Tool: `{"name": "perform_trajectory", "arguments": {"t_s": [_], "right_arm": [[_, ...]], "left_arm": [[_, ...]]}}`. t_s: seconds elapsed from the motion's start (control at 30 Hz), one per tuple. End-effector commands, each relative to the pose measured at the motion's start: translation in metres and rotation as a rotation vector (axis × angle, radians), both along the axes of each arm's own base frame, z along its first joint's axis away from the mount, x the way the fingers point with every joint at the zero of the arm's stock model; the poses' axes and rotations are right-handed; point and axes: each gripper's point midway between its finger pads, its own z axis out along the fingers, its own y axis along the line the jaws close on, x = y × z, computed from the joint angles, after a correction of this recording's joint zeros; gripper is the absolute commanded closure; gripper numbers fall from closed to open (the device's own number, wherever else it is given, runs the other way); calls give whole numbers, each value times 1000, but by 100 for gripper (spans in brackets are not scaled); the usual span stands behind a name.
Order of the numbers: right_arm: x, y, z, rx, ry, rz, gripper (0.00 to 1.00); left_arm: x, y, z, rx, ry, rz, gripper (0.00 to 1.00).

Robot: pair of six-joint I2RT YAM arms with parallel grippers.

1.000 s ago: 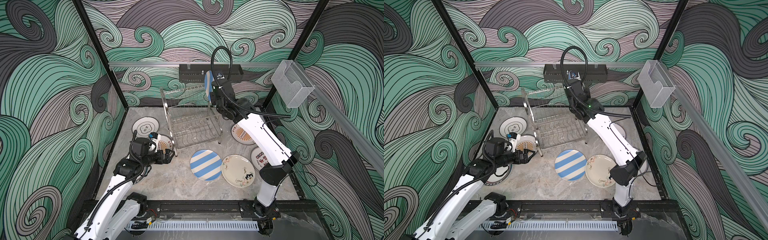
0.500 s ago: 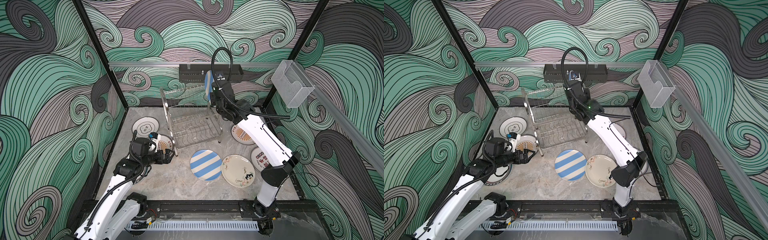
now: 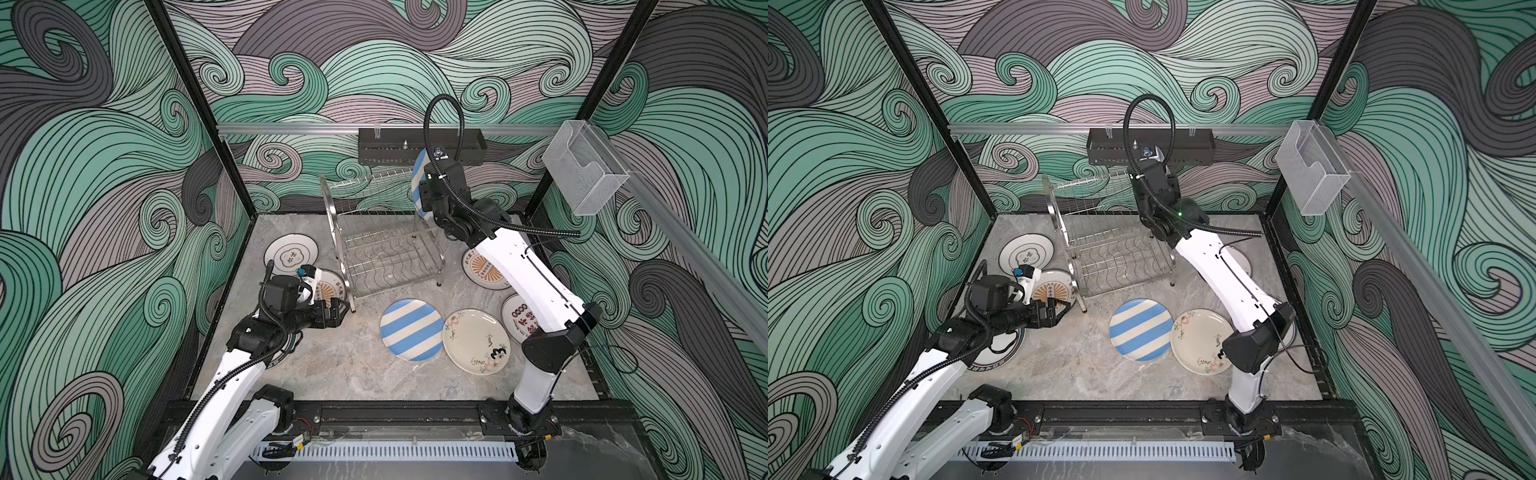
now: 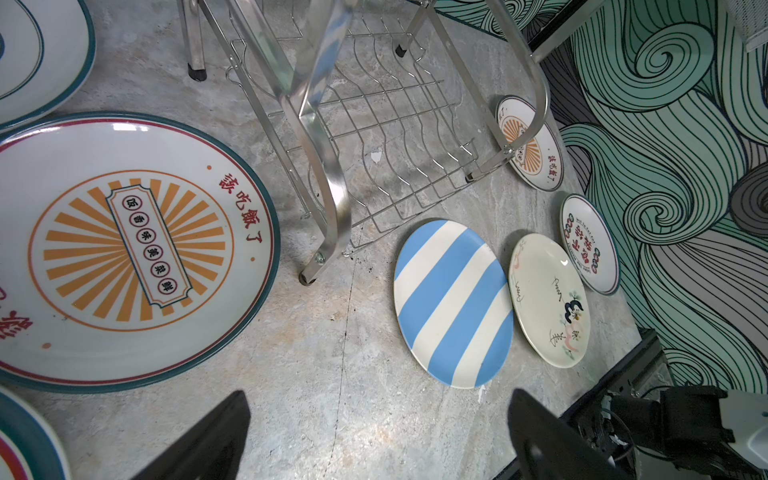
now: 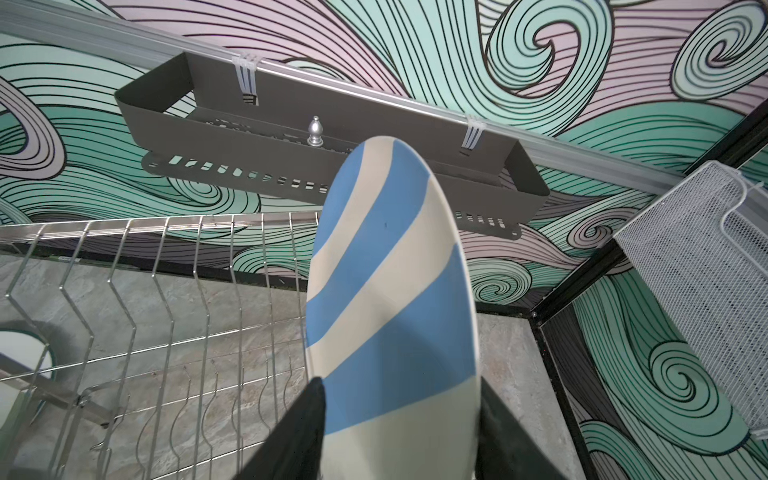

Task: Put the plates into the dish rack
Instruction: 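Open the right gripper and draw it back from the rack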

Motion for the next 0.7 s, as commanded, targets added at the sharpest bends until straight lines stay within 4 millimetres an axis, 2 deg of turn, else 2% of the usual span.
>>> {"name": "perform_trajectory", "arguments": {"t_s": [0.0, 0.13, 0.47, 0.57, 0.67], "right_arm": [[-14, -6, 30, 36, -37, 37, 39], [-23, -9, 41, 48, -50, 66, 30], [-51, -13, 68, 88, -80, 166, 15], [-66, -16, 71, 101, -78, 218, 11], [-88, -26, 66, 137, -59, 263, 7]], "left_arm": [[-4, 2, -3, 20, 5, -4, 1], [-3, 2, -2, 21, 4, -1, 2], [-4, 3, -3, 24, 9, 1, 1], [-3, 3, -7, 31, 21, 4, 1], [-3, 4, -10, 37, 39, 10, 1]]}}
